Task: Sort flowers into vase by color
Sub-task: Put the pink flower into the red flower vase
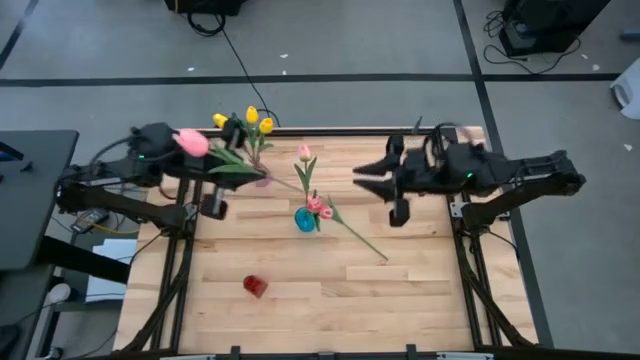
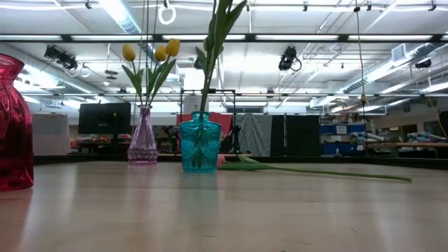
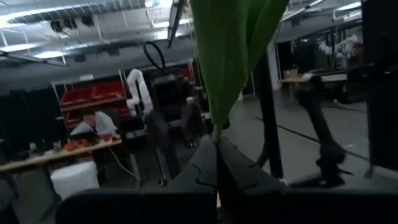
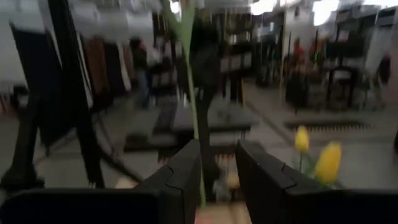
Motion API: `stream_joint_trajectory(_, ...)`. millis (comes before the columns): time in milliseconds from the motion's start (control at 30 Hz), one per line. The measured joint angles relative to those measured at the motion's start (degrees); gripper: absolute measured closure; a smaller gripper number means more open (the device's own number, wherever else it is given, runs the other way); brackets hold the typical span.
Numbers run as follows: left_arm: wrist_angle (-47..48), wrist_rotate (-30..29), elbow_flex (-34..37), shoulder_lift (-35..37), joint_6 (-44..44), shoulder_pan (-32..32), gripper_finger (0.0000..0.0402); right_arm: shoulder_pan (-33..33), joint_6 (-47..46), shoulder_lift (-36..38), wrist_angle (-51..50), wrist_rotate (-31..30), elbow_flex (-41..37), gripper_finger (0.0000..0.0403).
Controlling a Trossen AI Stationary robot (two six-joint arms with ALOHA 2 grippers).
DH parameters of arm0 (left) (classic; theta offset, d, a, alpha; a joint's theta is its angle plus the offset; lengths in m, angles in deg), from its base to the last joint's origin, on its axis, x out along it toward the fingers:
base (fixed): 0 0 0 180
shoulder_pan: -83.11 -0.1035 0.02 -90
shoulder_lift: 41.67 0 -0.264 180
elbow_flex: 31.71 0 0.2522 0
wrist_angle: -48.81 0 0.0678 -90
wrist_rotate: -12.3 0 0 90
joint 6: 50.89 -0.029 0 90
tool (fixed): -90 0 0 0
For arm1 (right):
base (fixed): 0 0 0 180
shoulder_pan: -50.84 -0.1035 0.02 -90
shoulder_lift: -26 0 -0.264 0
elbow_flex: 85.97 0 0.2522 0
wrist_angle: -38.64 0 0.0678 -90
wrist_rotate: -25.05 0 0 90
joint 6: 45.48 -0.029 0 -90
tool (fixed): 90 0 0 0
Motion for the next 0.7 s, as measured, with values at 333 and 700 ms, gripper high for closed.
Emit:
stream_joint_trajectory(333, 27.46, 12.29, 0.00, 8.83, 7.62, 0.43, 0.0401, -4.84, -7.37, 0.01, -4.41, -4.13, -9.32, 0.0290)
stream_joint_trajectory(700, 33.80, 7.91, 10.39, 7.17, 10.36, 12.48, 0.0401, -7.62, -9.40, 0.09, -1.42, -11.42, -13.86, 0.0290)
